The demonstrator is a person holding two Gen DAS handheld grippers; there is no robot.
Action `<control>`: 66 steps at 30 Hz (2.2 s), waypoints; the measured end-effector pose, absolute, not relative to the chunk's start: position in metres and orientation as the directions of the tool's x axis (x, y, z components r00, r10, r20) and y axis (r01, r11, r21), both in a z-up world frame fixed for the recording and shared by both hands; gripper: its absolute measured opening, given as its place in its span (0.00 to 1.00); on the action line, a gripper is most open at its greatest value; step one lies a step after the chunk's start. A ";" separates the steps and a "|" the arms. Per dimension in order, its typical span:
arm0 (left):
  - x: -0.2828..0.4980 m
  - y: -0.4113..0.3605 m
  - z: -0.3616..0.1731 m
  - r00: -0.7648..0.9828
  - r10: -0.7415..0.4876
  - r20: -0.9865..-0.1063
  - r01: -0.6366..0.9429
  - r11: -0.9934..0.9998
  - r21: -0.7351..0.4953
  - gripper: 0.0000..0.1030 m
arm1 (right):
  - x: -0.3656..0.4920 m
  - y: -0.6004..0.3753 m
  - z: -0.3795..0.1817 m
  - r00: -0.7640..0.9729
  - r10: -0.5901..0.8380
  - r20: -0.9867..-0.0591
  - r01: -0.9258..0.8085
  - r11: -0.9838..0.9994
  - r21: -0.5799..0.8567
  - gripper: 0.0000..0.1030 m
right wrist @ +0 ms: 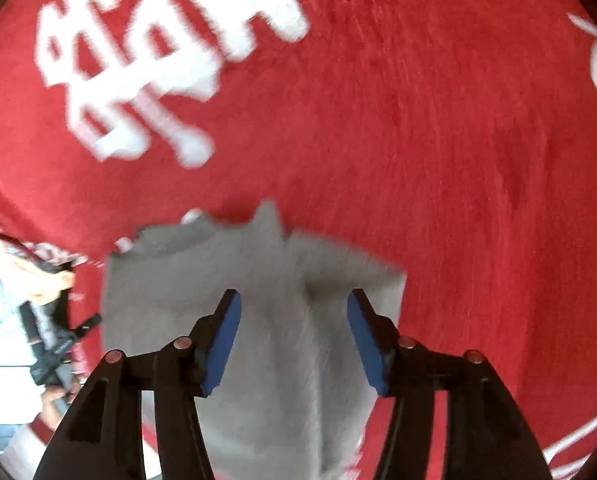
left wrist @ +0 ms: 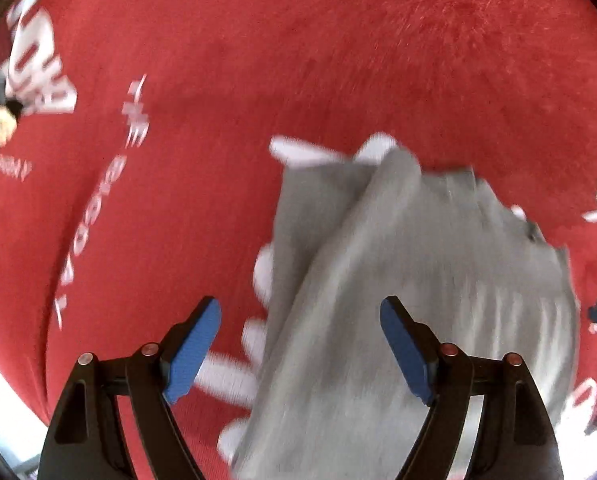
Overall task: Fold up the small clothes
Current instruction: 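Lift the hem with both grippers and fold it toward the collar, then open both grippers and release the folded hem, then move both open grippers over the edges of the folded sweater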
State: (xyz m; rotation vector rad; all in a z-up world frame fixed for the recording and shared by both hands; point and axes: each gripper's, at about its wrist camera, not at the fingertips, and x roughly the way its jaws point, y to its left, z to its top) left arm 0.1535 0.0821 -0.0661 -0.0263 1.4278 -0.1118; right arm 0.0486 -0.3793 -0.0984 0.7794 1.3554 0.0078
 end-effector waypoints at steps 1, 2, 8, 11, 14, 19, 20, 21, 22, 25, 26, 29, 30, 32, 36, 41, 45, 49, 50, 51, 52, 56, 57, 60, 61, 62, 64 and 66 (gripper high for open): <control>0.147 0.089 -0.063 0.125 -0.110 -0.986 0.057 0.993 -0.104 0.80 | 0.040 -0.371 -0.094 0.259 0.458 -0.850 0.417 0.741 0.526 0.58; 0.140 0.094 -0.062 0.115 -0.126 -0.985 0.054 0.991 -0.120 0.80 | 0.030 -0.364 -0.090 0.264 0.482 -0.835 0.407 0.730 0.550 0.58; 0.092 0.111 -0.065 0.016 -0.226 -0.974 0.133 0.966 -0.222 0.80 | -0.042 -0.289 -0.090 0.241 0.665 -0.707 0.410 0.591 0.695 0.58; 0.084 0.106 -0.075 -0.013 -0.275 -0.961 0.196 0.942 -0.272 0.79 | -0.076 -0.263 -0.111 0.215 0.661 -0.719 0.503 0.556 0.662 0.58; 0.085 0.102 -0.083 -0.051 -0.319 -0.947 0.234 0.918 -0.321 0.72 | -0.102 -0.270 -0.125 0.307 0.622 -0.720 0.617 0.446 0.649 0.58; 0.085 0.107 -0.082 -0.068 -0.403 -0.913 0.281 0.870 -0.405 0.72 | -0.127 -0.278 -0.146 0.417 0.525 -0.742 0.733 0.288 0.617 0.58; 0.086 0.108 -0.082 -0.073 -0.416 -0.906 0.288 0.861 -0.419 0.72 | -0.129 -0.278 -0.149 0.445 0.510 -0.736 0.742 0.251 0.622 0.58; 0.086 0.109 -0.081 -0.076 -0.428 -0.901 0.294 0.854 -0.430 0.72 | -0.128 -0.279 -0.148 0.459 0.495 -0.737 0.747 0.233 0.622 0.58; 0.087 0.110 -0.079 -0.077 -0.442 -0.894 0.302 0.844 -0.443 0.72 | -0.126 -0.280 -0.148 0.464 0.476 -0.747 0.755 0.228 0.615 0.52; 0.087 0.112 -0.075 -0.085 -0.472 -0.878 0.324 0.820 -0.472 0.58 | -0.118 -0.281 -0.145 0.404 0.445 -0.800 0.779 0.291 0.555 0.14; 0.088 0.112 -0.078 -0.094 -0.459 -0.883 0.328 0.823 -0.463 0.49 | -0.112 -0.278 -0.143 0.384 0.438 -0.813 0.780 0.317 0.540 0.10; 0.088 0.116 -0.088 -0.111 -0.389 -0.915 0.364 0.840 -0.401 0.18 | -0.092 -0.275 -0.124 0.342 0.399 -0.851 0.739 0.445 0.506 0.09; 0.088 0.120 -0.091 -0.091 -0.358 -0.929 0.381 0.849 -0.365 0.18 | -0.089 -0.276 -0.117 0.334 0.386 -0.860 0.723 0.480 0.496 0.09; 0.085 0.131 -0.097 -0.093 -0.353 -0.931 0.381 0.851 -0.361 0.11 | -0.087 -0.278 -0.114 0.281 0.353 -0.892 0.713 0.546 0.440 0.08; 0.076 0.151 -0.089 -0.067 -0.362 -0.930 0.330 0.871 -0.363 0.11 | -0.084 -0.275 -0.125 0.178 0.330 -0.927 0.719 0.600 0.352 0.09; 0.062 0.174 -0.074 -0.029 -0.304 -0.952 0.264 0.916 -0.301 0.11 | -0.076 -0.259 -0.104 0.118 0.301 -0.946 0.691 0.660 0.296 0.16; 0.051 0.180 -0.063 0.002 -0.251 -0.968 0.224 0.943 -0.244 0.16 | -0.054 -0.221 -0.080 0.094 0.294 -0.951 0.576 0.763 0.293 0.46; 0.041 0.178 -0.055 0.031 -0.226 -0.974 0.182 0.959 -0.217 0.86 | -0.037 -0.181 -0.071 0.070 0.324 -0.944 0.465 0.826 0.318 0.52; 0.039 0.175 -0.054 0.021 -0.235 -0.972 0.180 0.957 -0.228 0.86 | -0.036 -0.172 -0.071 0.060 0.334 -0.940 0.445 0.834 0.325 0.52; 0.037 0.171 -0.054 0.011 -0.237 -0.972 0.173 0.957 -0.231 0.86 | -0.032 -0.161 -0.074 0.049 0.343 -0.938 0.427 0.842 0.330 0.52; 0.037 0.169 -0.053 0.009 -0.236 -0.972 0.170 0.958 -0.231 0.86 | -0.031 -0.153 -0.077 0.038 0.349 -0.936 0.412 0.848 0.333 0.52; 0.031 0.155 -0.052 -0.005 -0.234 -0.972 0.190 0.954 -0.231 0.86 | -0.032 -0.118 -0.085 0.003 0.355 -0.935 0.348 0.876 0.334 0.53; 0.030 0.152 -0.054 -0.020 -0.229 -0.973 0.202 0.953 -0.228 0.86 | -0.033 -0.113 -0.085 -0.003 0.357 -0.934 0.342 0.878 0.335 0.53; 0.028 0.144 -0.064 -0.080 -0.243 -0.967 0.205 0.945 -0.255 0.86 | -0.032 -0.105 -0.087 -0.015 0.366 -0.931 0.335 0.879 0.340 0.54; 0.027 0.143 -0.066 -0.093 -0.254 -0.963 0.201 0.942 -0.268 0.86 | -0.035 -0.107 -0.087 -0.016 0.365 -0.931 0.333 0.880 0.339 0.54; 0.026 0.143 -0.066 -0.098 -0.262 -0.960 0.192 0.941 -0.277 0.86 | -0.030 -0.103 -0.089 -0.018 0.361 -0.932 0.331 0.882 0.335 0.54; 0.027 0.143 -0.067 -0.095 -0.274 -0.957 0.178 0.941 -0.287 0.86 | -0.032 -0.106 -0.090 -0.023 0.355 -0.935 0.334 0.884 0.327 0.54; 0.029 0.145 -0.067 -0.086 -0.285 -0.955 0.151 0.943 -0.296 0.86 | -0.033 -0.107 -0.093 -0.028 0.359 -0.933 0.348 0.878 0.327 0.54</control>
